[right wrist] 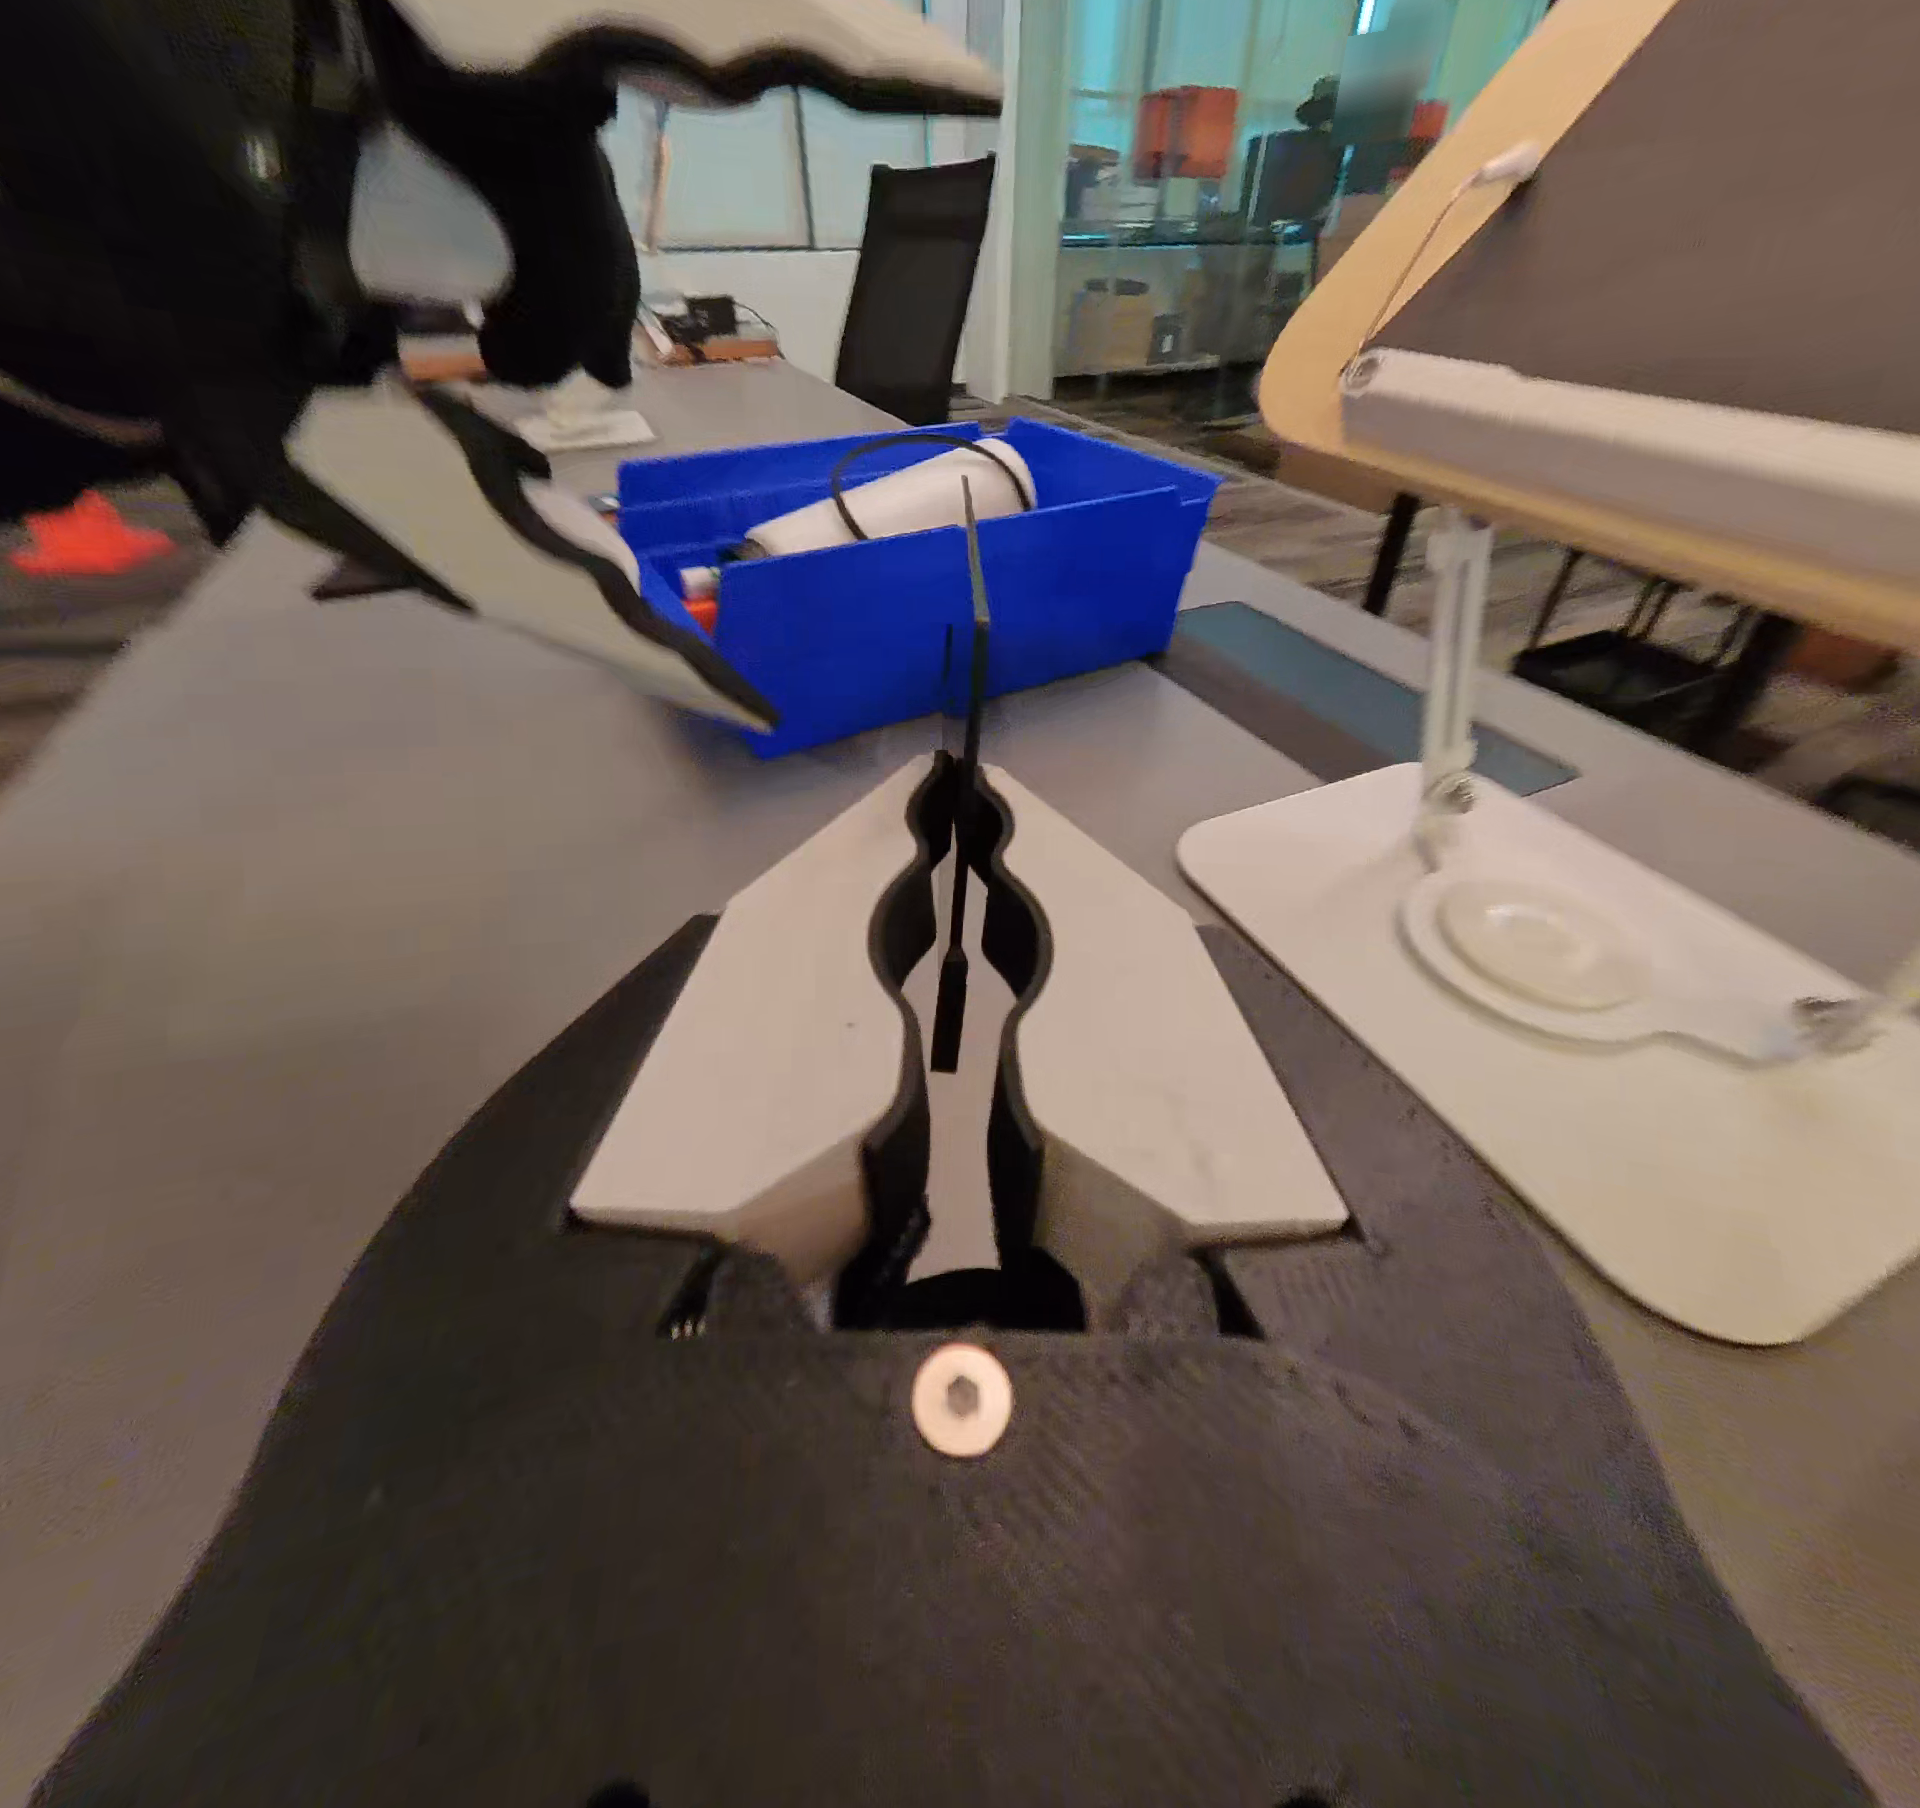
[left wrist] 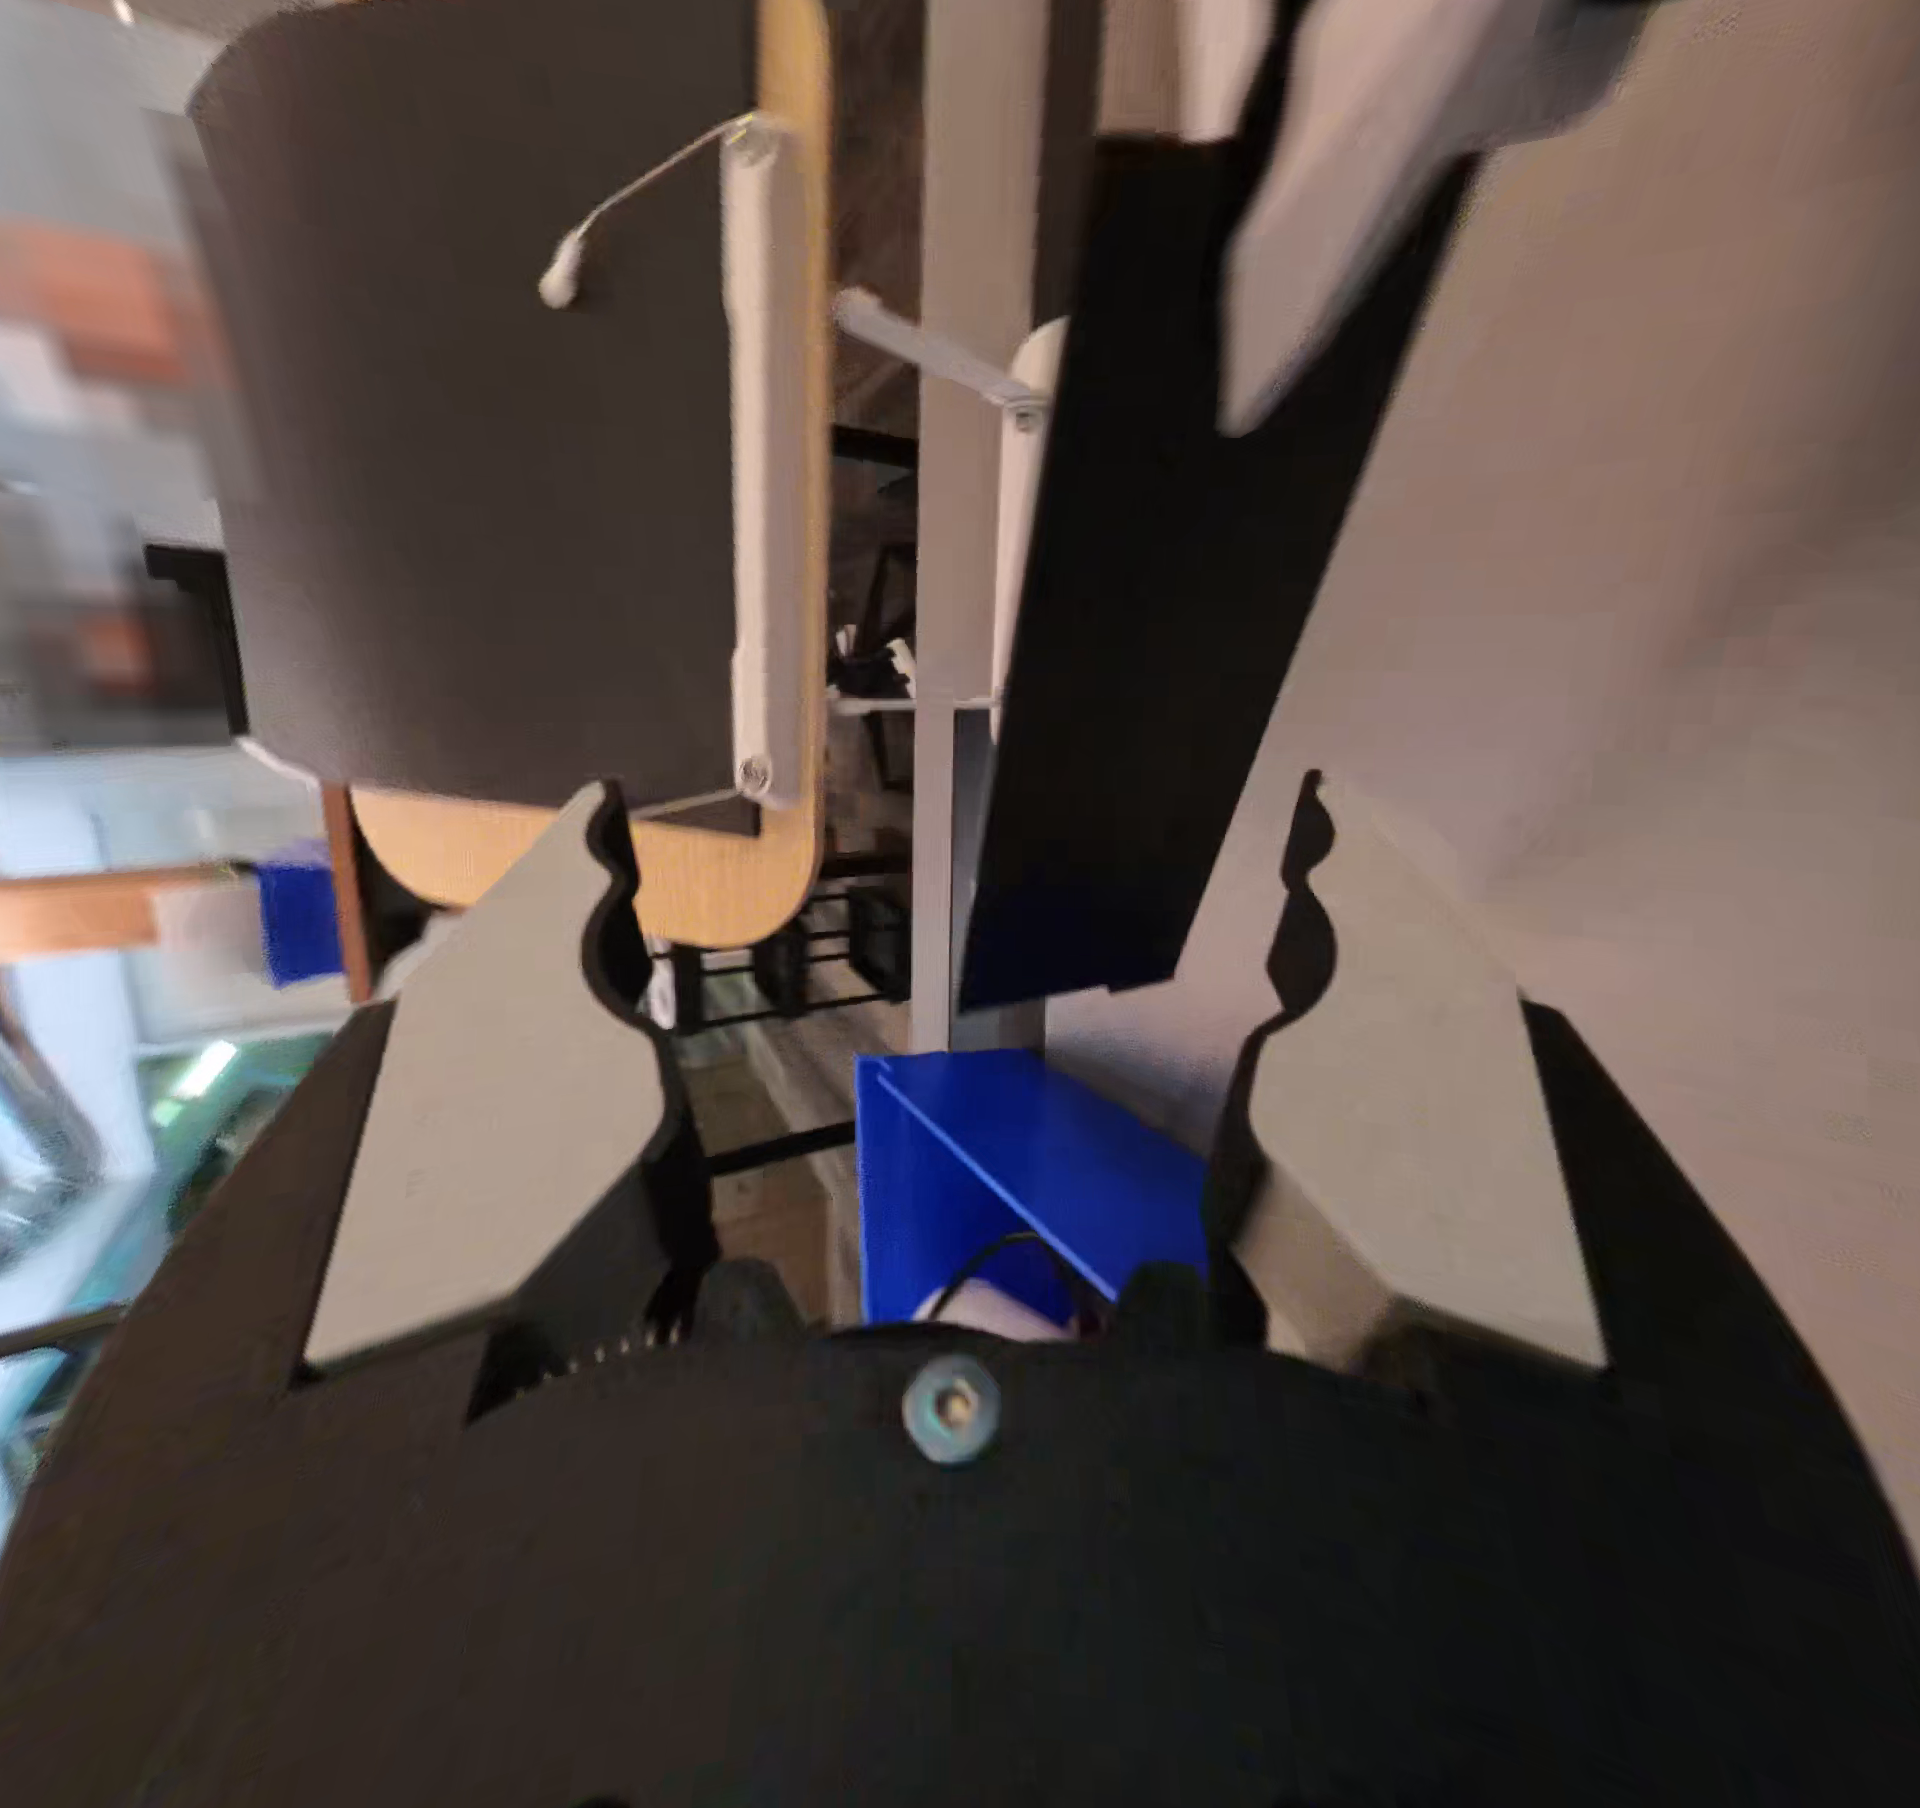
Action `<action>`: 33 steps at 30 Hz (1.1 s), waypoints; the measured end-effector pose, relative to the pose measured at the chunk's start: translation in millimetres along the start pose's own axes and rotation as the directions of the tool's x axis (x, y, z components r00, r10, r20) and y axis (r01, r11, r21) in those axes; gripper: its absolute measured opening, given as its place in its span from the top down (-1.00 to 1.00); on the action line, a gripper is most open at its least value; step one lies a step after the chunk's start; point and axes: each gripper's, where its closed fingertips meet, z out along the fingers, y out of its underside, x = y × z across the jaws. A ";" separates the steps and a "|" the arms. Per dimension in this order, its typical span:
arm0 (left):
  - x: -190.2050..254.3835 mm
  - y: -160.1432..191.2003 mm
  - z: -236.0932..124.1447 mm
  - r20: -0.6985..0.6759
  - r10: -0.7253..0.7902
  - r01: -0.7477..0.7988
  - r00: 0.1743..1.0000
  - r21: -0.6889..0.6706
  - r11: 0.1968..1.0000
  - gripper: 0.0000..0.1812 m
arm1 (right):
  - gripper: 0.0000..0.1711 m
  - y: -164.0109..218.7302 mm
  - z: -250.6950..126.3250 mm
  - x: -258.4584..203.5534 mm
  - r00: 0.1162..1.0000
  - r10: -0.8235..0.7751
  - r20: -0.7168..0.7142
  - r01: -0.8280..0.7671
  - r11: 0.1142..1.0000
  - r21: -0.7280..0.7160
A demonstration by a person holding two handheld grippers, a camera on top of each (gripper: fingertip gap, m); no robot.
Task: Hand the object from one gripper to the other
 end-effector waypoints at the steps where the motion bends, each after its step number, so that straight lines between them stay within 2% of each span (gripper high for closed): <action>1: 7.7 -5.1 4.8 0.002 0.036 -0.036 0.999 -0.007 0.999 -0.36 | 1.00 0.2 0.1 -0.6 0.998 0.052 0.023 -0.052 0.999 0.006; 6: 29.0 5.0 31.0 -0.013 0.045 -0.046 0.999 -0.097 0.994 -0.43 | 1.00 -7.2 -4.8 1.8 0.977 0.198 0.084 -0.203 0.977 0.057; 11: 34.0 21.1 43.8 0.016 0.034 -0.031 0.999 -0.179 0.983 -0.27 | 1.00 -15.8 -8.8 -1.6 0.947 0.277 0.163 -0.295 0.950 0.099; 15: 35.3 28.6 48.5 0.019 0.042 -0.038 0.999 -0.206 0.978 -0.03 | 1.00 -15.8 -8.6 -5.6 0.931 0.306 0.199 -0.328 0.940 0.092; 21: 36.6 28.1 46.6 0.016 0.018 -0.015 1.000 -0.194 0.981 -0.02 | 1.00 -18.0 -8.6 -6.8 0.937 0.283 0.203 -0.308 0.946 0.103; 24: 39.9 31.0 45.6 -0.018 -0.038 0.034 0.999 -0.195 0.980 -0.02 | 0.35 -28.4 -11.4 -10.1 0.940 0.250 0.232 -0.287 0.947 0.144; 29: 51.1 25.2 38.0 -0.186 -0.244 0.223 0.952 -0.128 0.966 -0.01 | 0.06 -46.2 -28.1 -7.1 0.937 0.199 0.287 -0.274 0.929 0.250; 31: 56.5 13.9 30.3 -0.302 -0.327 0.317 0.895 -0.085 0.945 -0.01 | -0.01 -53.4 -36.6 -5.5 0.932 0.182 0.312 -0.278 0.914 0.296; 33: 68.1 -4.2 16.5 -0.479 -0.382 0.416 0.790 -0.039 0.909 -0.01 | -0.12 -57.7 -42.9 -5.3 0.926 0.172 0.337 -0.283 0.905 0.317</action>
